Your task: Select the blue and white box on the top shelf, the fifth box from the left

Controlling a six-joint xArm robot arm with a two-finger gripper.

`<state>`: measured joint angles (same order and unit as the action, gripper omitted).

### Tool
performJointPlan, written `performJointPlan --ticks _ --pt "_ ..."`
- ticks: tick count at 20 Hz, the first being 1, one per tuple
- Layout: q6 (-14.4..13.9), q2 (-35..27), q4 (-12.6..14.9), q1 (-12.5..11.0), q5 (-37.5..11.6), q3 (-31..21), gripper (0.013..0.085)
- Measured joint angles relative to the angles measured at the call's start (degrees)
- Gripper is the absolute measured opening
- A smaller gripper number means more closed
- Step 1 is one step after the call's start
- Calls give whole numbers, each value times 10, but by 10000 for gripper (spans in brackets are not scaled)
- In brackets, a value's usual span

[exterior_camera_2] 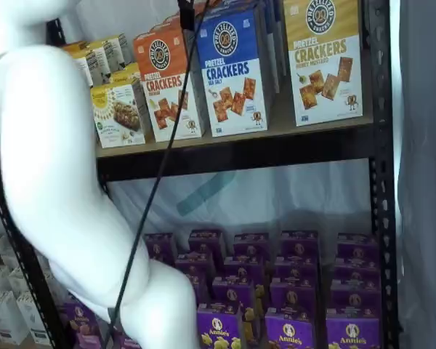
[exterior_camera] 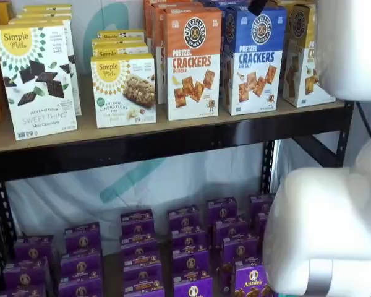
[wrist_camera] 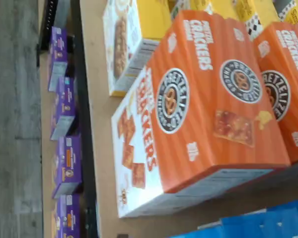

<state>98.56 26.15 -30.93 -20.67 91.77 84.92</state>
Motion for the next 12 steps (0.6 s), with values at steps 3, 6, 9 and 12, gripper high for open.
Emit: performJointPlan --ticks 3,6,9,12 --pt "-1 -18 11 9 -8 14 850" --pt "-2 -32 21 17 -17 24 850" --pt "-2 -47 37 26 -23 35 850" --pt "-1 -56 49 32 -26 41 850"
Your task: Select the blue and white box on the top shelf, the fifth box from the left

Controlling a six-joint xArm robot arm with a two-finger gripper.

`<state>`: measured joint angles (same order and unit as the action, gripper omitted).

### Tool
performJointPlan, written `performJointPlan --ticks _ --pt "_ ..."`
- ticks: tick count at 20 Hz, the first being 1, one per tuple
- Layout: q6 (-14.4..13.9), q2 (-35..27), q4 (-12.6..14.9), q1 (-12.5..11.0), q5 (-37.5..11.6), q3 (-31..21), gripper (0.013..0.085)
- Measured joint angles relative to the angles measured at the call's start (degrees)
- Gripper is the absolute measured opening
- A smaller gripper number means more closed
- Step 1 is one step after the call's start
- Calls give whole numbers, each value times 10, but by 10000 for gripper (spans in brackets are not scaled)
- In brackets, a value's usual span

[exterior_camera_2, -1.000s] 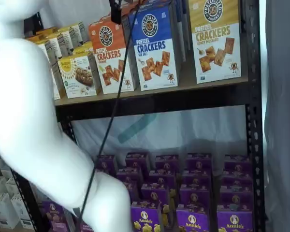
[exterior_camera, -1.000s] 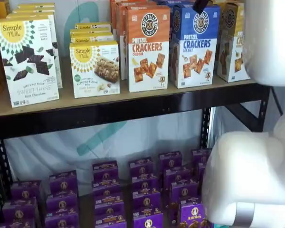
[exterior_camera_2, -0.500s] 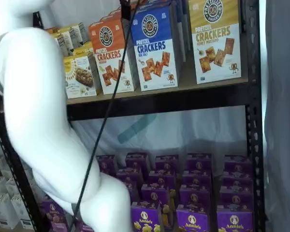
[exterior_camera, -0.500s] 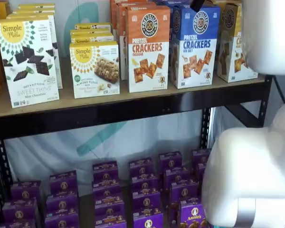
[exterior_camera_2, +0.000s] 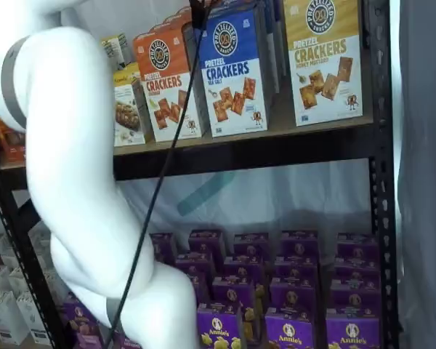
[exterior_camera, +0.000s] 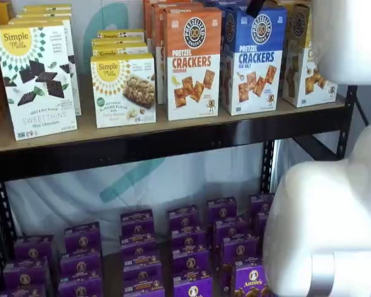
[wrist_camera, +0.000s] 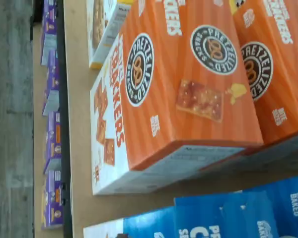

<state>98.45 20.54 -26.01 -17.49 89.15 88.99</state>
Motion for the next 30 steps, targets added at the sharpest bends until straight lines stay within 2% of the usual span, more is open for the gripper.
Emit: performJointPlan --ticks 6,17,20,24,30 --pt "4 -27 26 7 20 23 850" --pt "8 -48 36 10 15 33 850" --pt "8 -61 46 13 30 48 850" --pt "8 -90 65 15 77 87 850" --pt "8 -96 81 23 83 88 850"
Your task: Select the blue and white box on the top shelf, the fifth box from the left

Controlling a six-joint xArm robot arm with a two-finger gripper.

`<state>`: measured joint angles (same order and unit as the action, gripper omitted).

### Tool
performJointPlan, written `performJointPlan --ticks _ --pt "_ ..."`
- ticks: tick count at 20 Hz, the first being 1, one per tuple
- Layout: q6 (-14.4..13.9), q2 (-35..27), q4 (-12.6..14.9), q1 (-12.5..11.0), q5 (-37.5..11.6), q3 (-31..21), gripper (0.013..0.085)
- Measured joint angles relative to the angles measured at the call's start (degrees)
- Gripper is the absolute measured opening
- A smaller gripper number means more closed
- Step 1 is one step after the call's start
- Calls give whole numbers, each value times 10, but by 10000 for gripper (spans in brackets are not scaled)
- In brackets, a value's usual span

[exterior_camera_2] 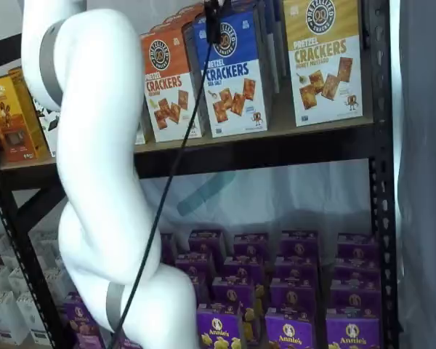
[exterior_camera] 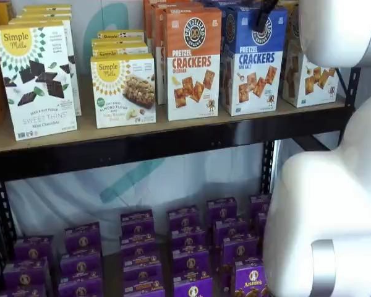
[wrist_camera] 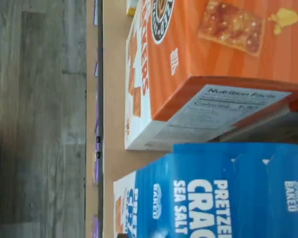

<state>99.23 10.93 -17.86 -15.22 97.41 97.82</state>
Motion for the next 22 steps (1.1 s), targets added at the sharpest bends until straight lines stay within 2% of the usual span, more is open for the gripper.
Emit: performJointPlan --ticks 7,22 --pt "-2 -9 38 15 21 13 850" --pt "-1 -13 47 16 40 20 850"
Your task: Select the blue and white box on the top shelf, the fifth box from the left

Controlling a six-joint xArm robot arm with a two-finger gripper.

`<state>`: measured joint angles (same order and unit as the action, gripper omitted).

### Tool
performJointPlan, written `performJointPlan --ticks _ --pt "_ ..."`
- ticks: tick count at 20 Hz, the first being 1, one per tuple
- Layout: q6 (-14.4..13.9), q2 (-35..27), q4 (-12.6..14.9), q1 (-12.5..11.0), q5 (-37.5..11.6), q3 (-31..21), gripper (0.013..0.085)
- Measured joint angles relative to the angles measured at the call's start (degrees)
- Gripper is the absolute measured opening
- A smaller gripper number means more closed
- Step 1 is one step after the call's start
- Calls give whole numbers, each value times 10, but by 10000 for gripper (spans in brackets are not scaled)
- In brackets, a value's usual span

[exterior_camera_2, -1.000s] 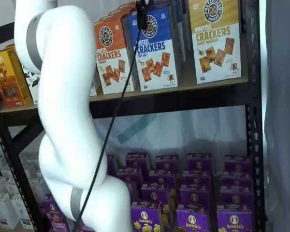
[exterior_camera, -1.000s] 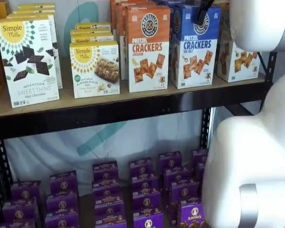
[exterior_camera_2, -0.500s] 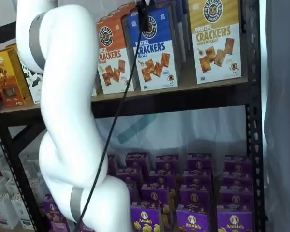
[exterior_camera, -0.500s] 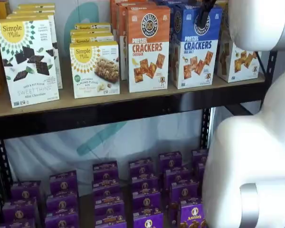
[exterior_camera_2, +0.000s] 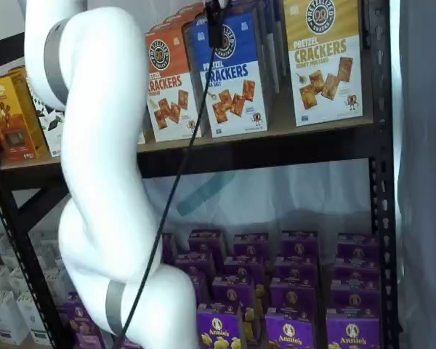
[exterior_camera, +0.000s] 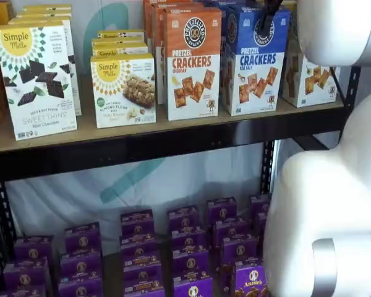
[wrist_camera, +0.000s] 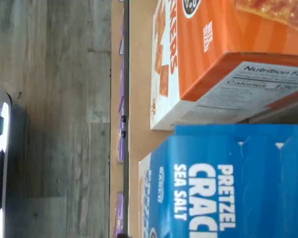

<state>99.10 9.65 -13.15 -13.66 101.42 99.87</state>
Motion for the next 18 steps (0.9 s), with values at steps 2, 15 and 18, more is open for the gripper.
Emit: performJointPlan --ticks 2,15,18 --pt "1 1 0 -1 1 -1 850" --pt "-2 6 -7 -1 4 -6 730" --pt "-3 9 -8 0 2 -10 690"
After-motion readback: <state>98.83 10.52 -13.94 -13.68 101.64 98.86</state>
